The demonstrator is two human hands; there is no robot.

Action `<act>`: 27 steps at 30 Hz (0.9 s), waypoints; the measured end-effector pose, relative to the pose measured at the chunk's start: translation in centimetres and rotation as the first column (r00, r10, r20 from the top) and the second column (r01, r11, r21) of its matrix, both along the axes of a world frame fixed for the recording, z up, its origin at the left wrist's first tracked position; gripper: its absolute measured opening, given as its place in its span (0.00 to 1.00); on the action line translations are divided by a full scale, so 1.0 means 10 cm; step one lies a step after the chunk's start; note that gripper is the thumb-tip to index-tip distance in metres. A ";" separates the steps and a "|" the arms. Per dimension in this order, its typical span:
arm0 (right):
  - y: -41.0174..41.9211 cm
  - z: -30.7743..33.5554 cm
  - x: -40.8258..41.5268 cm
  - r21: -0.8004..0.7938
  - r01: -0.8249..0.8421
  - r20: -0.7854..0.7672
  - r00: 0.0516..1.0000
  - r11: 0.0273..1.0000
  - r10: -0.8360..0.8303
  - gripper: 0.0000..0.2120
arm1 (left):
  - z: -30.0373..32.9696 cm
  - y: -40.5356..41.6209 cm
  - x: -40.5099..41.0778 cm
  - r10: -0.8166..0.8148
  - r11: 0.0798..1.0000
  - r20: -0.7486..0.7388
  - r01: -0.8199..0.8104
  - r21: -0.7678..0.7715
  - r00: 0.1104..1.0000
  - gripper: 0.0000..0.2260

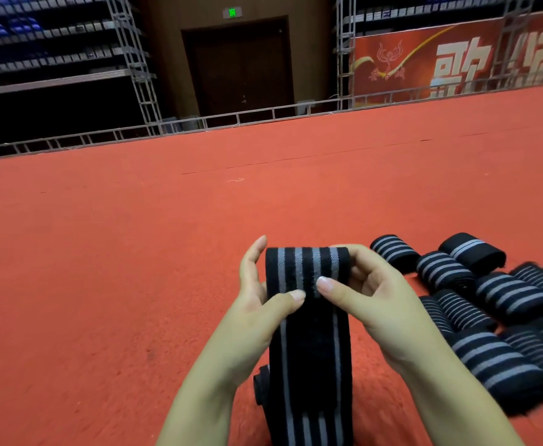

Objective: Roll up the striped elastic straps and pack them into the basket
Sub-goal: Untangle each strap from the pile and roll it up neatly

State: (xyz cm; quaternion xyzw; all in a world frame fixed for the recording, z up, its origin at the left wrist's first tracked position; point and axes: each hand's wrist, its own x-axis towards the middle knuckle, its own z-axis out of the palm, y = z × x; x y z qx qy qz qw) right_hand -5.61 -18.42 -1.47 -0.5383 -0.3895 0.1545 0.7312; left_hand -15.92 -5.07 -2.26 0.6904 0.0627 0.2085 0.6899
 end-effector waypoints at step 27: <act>0.10 0.04 -0.03 0.048 -0.030 0.265 0.964 0.998 0.016 0.17 | 0.05 -0.14 0.11 0.137 0.958 0.083 -0.111 -0.264 0.987 0.26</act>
